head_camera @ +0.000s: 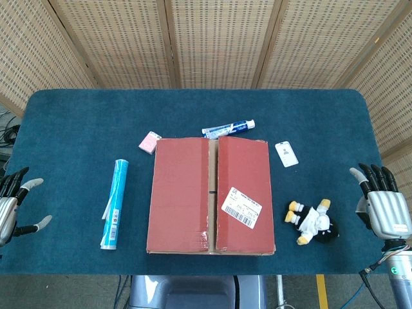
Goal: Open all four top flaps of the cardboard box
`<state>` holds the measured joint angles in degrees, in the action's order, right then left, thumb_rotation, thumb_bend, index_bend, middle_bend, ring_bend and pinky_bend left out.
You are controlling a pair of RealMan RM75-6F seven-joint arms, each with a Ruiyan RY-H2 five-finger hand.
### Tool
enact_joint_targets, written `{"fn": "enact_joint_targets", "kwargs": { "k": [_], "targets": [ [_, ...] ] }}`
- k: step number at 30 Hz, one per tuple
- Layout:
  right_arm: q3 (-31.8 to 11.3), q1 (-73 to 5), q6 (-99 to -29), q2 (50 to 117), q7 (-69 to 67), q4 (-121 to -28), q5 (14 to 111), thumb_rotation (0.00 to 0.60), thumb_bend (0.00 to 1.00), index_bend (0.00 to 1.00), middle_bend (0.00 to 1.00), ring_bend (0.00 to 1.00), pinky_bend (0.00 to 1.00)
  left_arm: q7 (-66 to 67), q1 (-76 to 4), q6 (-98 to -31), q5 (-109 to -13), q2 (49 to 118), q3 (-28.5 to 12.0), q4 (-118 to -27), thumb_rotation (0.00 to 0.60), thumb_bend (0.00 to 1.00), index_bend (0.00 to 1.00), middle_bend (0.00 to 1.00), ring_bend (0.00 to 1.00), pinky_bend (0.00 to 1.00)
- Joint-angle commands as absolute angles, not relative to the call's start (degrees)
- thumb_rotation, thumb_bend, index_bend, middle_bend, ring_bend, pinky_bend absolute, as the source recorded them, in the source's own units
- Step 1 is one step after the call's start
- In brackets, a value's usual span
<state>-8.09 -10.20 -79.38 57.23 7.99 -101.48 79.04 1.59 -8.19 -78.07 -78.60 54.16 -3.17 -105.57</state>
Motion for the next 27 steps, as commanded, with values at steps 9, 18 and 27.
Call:
{"fn": "enact_joint_targets", "kwargs": {
  "k": [9, 18, 27],
  "targets": [
    [-8.1, -10.1, -79.9, 56.9, 6.9, -101.5, 79.6, 0.6, 0.96, 0.13, 0.1, 0.0, 0.0, 1.9, -8.5, -77.5, -79.0, 54.1, -2.9, -106.0, 0.502, 0.23, 0.19, 0.0, 0.0, 0.0],
    [-8.1, -11.2, -78.9, 56.2, 2.9, -101.6, 81.9, 0.6, 0.98, 0.13, 0.11, 0.0, 0.0, 1.6, -8.8, -77.5, -79.3, 54.2, -3.2, -106.1, 0.502, 0.23, 0.19, 0.0, 0.0, 0.0],
    [-7.9, -14.2, -76.0, 54.4, -6.9, -102.2, 87.4, 0.6, 1.0, 0.13, 0.13, 0.0, 0.0, 1.6, -9.7, -76.2, -79.3, 53.8, -3.3, -106.2, 0.503, 0.23, 0.19, 0.0, 0.0, 0.0]
  ]
}}
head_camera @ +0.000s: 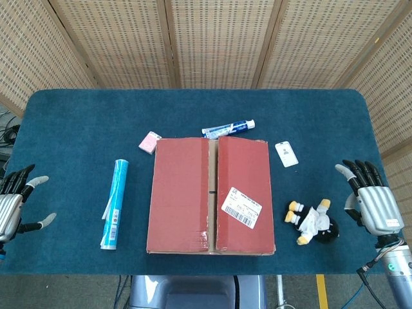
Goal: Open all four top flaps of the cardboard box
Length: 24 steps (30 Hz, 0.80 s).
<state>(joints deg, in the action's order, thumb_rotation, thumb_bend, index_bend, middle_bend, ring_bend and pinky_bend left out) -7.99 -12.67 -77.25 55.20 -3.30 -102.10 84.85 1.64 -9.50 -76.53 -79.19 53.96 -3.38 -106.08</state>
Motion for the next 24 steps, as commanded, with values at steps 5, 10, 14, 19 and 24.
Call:
{"fn": "enact_joint_targets", "kwargs": {
  "k": [5, 10, 14, 19, 24],
  "targets": [
    [-8.6, -17.8, -74.4, 53.6, -13.2, -102.1, 92.3, 0.6, 1.0, 0.14, 0.15, 0.0, 0.0, 2.0, -10.4, -75.2, -79.4, 53.5, -3.3, -106.7, 0.501, 0.23, 0.19, 0.0, 0.0, 0.0],
    [-9.5, -21.5, -73.2, 53.9, -18.0, -101.6, 96.0, 0.6, 1.0, 0.2, 0.2, 0.0, 0.0, 2.6, -10.9, -74.2, -79.3, 53.4, -3.1, -106.8, 0.502, 0.23, 0.19, 0.0, 0.0, 0.0],
    [-10.1, -25.1, -71.5, 54.3, -21.1, -101.4, 98.6, 0.6, 1.0, 0.24, 0.22, 0.0, 0.0, 3.1, -11.3, -74.0, -79.3, 53.4, -3.2, -107.0, 0.502, 0.23, 0.19, 0.0, 0.0, 0.0],
    [-10.6, -30.0, -67.9, 54.6, -24.4, -101.8, 100.8, 0.6, 1.0, 0.26, 0.23, 0.0, 0.0, 3.9, -11.9, -73.5, -79.3, 53.4, -3.4, -107.2, 0.501, 0.23, 0.19, 0.0, 0.0, 0.0],
    [-11.1, -34.8, -64.1, 55.2, -24.5, -102.4, 102.1, 0.6, 1.0, 0.26, 0.24, 0.0, 0.0, 5.0, -12.9, -72.0, -78.7, 53.0, -3.4, -107.7, 0.5, 0.23, 0.19, 0.0, 0.0, 0.0]
  ]
}}
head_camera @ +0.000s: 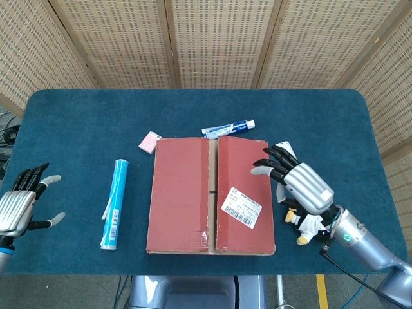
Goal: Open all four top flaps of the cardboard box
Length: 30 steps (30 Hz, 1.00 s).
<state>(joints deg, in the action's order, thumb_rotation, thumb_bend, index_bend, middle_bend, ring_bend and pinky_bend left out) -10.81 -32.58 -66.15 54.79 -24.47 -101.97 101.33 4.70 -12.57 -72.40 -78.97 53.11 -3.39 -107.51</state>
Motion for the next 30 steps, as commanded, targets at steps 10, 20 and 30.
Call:
{"fn": "enact_joint_targets", "kwargs": {
  "k": [10, 20, 30],
  "targets": [
    [-10.0, -40.8, -58.1, 56.5, -23.6, -103.5, 102.8, 0.6, 1.0, 0.28, 0.25, 0.0, 0.0, 6.0, -13.9, -70.9, -77.7, 53.1, -3.6, -107.5, 0.501, 0.23, 0.19, 0.0, 0.0, 0.0],
    [-9.3, -44.5, -54.6, 58.5, -21.9, -103.1, 100.8, 0.6, 1.0, 0.28, 0.25, 0.0, 0.0, 7.0, -14.7, -69.8, -76.5, 53.4, -3.6, -107.1, 0.5, 0.23, 0.19, 0.0, 0.0, 0.0],
    [-8.9, -46.6, -53.0, 59.8, -19.2, -102.8, 99.3, 0.6, 1.0, 0.28, 0.25, 0.0, 0.0, 7.2, -15.4, -68.5, -75.6, 53.5, -3.4, -107.1, 0.502, 0.23, 0.19, 0.0, 0.0, 0.0]
  ]
}}
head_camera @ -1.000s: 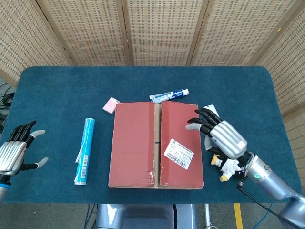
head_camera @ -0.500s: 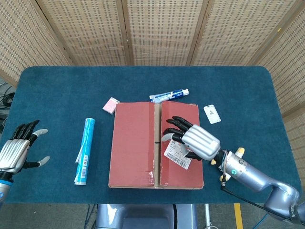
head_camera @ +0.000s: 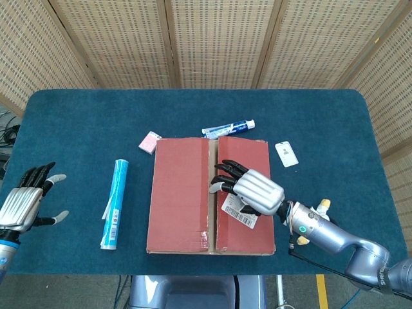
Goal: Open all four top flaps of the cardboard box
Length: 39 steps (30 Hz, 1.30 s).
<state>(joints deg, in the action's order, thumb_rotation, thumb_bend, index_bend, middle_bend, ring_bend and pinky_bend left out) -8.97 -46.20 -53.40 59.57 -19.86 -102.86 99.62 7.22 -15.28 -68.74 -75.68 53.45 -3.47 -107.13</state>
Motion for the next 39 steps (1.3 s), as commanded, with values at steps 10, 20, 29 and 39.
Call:
{"fn": "enact_joint_targets", "kwargs": {
  "k": [10, 20, 29, 39],
  "targets": [
    [-8.1, -48.1, -51.7, 61.1, -16.3, -101.4, 97.7, 0.6, 1.0, 0.29, 0.25, 0.0, 0.0, 5.3, -15.5, -67.6, -75.4, 52.9, -3.0, -107.0, 0.501, 0.24, 0.19, 0.0, 0.0, 0.0],
    [-7.4, -48.7, -51.8, 61.7, -15.3, -100.4, 97.0, 0.6, 1.0, 0.33, 0.29, 0.0, 0.0, 4.3, -15.8, -67.1, -75.5, 53.0, -2.8, -106.7, 0.502, 0.24, 0.19, 0.0, 0.0, 0.0],
    [-6.9, -49.0, -52.5, 62.3, -15.3, -99.3, 96.7, 0.6, 1.0, 0.38, 0.37, 0.0, 0.0, 3.9, -16.1, -66.7, -75.2, 53.0, -2.8, -106.4, 0.503, 0.24, 0.19, 0.0, 0.0, 0.0],
    [-7.0, -48.9, -54.8, 60.2, -15.7, -100.3, 97.5, 0.6, 1.0, 0.41, 0.44, 0.01, 0.0, 3.8, -16.4, -66.6, -75.2, 53.1, -2.9, -106.3, 0.502, 0.24, 0.19, 0.0, 0.0, 0.0]
  ]
}}
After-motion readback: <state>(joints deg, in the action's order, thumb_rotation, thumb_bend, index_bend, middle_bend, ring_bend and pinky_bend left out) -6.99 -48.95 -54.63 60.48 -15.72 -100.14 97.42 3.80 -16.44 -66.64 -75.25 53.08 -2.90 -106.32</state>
